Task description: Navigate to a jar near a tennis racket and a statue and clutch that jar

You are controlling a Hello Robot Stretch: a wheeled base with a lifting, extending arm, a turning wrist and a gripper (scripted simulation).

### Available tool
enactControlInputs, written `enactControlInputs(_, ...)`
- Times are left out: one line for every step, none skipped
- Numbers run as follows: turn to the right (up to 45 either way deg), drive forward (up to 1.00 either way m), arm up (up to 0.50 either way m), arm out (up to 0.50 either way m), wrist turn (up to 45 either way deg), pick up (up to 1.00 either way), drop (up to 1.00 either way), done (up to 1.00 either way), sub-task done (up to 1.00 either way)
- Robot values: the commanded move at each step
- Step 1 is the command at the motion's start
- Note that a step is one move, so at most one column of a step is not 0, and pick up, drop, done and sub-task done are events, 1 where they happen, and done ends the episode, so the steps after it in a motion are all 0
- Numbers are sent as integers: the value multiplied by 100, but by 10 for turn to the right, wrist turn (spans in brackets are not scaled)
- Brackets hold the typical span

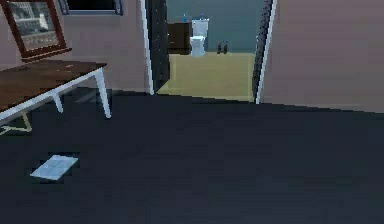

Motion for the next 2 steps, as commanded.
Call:
enactControlInputs(-30,0,0,0,0,0,0,0,0)
enactControlInputs(0,15,0,0,0,0,0,0,0)
